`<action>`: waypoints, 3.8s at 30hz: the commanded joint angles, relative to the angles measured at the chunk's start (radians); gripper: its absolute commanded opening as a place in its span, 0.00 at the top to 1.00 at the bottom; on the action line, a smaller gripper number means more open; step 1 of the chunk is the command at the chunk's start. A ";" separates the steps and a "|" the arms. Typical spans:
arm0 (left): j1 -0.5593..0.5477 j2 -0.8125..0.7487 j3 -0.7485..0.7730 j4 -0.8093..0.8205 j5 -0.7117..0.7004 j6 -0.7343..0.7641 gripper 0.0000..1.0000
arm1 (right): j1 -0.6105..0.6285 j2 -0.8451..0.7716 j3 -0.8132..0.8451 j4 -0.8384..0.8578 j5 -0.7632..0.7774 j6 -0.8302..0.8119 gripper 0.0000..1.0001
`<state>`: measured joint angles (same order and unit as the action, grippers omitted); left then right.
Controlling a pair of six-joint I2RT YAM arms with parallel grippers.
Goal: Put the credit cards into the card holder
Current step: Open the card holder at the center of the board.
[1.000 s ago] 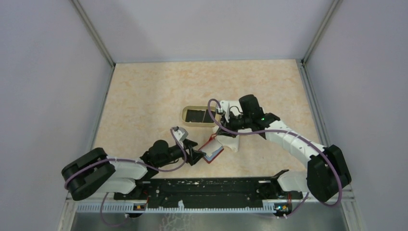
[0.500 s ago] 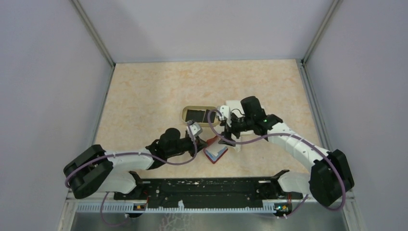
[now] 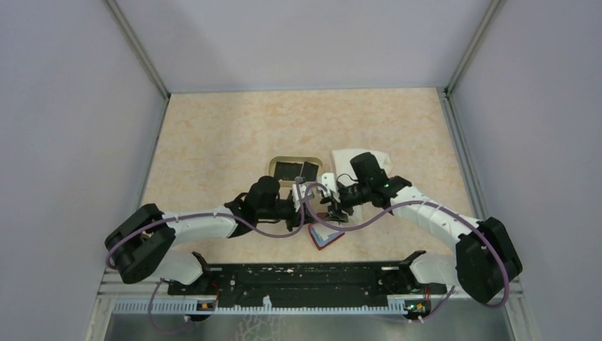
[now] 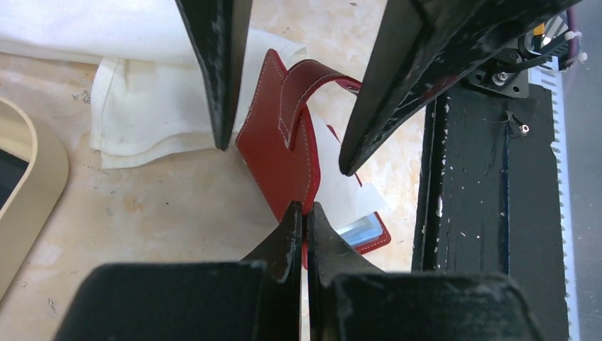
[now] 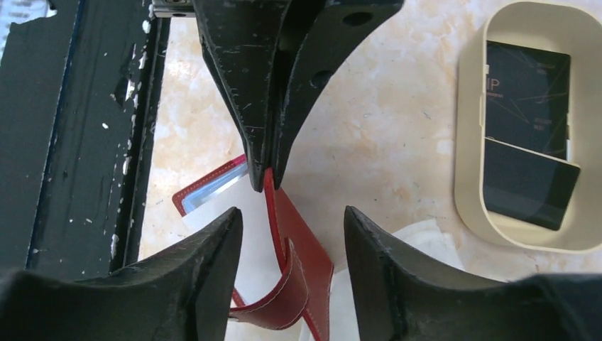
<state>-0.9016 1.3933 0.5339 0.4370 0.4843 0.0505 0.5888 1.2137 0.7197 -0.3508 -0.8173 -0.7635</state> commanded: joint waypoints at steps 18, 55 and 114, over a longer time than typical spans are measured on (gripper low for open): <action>0.089 -0.389 -0.506 0.598 -0.295 -0.464 0.01 | -0.078 -0.007 0.132 0.017 -0.066 0.266 1.00; 0.088 0.270 -0.409 1.356 -0.043 -0.347 0.07 | -0.291 -0.068 0.106 0.294 -0.427 0.717 1.00; 0.099 0.291 -0.299 1.356 -0.095 -0.511 0.80 | -0.293 -0.051 0.104 0.239 -0.378 0.653 1.00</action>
<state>-0.8135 1.6650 0.2115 1.5177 0.4107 -0.4381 0.3035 1.1732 0.8059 -0.1246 -1.1820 -0.0875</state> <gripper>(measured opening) 0.313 0.012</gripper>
